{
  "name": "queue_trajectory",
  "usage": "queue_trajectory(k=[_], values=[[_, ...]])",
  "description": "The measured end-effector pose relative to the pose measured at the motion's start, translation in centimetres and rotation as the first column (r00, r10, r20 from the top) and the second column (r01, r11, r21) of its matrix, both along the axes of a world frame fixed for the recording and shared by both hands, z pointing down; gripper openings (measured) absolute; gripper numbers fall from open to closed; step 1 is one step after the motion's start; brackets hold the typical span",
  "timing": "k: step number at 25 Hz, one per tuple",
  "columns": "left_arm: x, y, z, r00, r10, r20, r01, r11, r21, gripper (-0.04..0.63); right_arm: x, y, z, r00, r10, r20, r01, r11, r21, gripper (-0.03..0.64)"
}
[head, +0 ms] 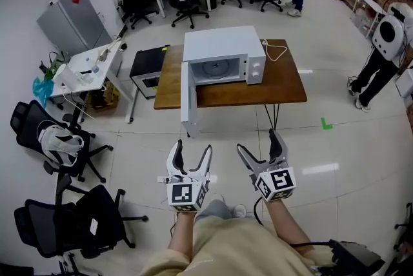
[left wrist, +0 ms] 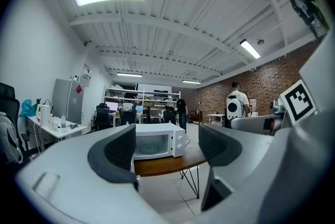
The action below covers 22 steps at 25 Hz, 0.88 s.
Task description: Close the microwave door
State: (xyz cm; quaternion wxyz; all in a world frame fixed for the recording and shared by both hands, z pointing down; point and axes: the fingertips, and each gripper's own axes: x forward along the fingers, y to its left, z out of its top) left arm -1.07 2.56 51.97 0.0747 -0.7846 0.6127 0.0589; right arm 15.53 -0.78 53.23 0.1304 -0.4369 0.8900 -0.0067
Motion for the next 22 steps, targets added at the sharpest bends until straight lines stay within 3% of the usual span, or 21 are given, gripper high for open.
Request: queue_trajectory(k=[3, 7, 10, 14, 17, 22], values=[[-0.3, -4.0, -0.7, 1.000, -0.002, -0.010, 0.002, 1.000, -0.025, 0.359, -0.4, -4.0, -0.5, 1.000, -0.008, -0.002, 0.008, 1.000, -0.029, 0.474], [-4.3, -10.0, -0.1, 0.999, -0.005, -0.038, 0.004, 0.999, -0.043, 0.359, -3.5, -9.7, 0.4, 0.999, -0.003, -0.033, 0.001, 0.998, -0.056, 0.474], [-6.6, -14.8, 1.0, 1.000, -0.009, -0.008, 0.008, 0.997, -0.075, 0.359, -5.5, -14.6, 0.8, 0.999, -0.001, -0.046, -0.001, 0.999, -0.049, 0.472], [-10.7, -20.9, -0.6, 1.000, -0.003, -0.022, 0.003, 1.000, 0.015, 0.359, -9.4, -20.7, -1.0, 0.998, 0.012, -0.062, -0.012, 1.000, 0.002, 0.472], [-12.8, -25.5, -1.8, 0.999, 0.005, -0.042, -0.003, 0.999, 0.033, 0.359, -11.5, -25.7, -2.8, 0.998, 0.032, -0.063, -0.030, 0.999, 0.033, 0.472], [-15.6, -33.6, -2.8, 0.998, 0.065, -0.017, -0.064, 0.998, 0.029, 0.359, -15.3, -33.0, -4.4, 0.997, 0.054, -0.060, -0.052, 0.998, 0.045, 0.467]])
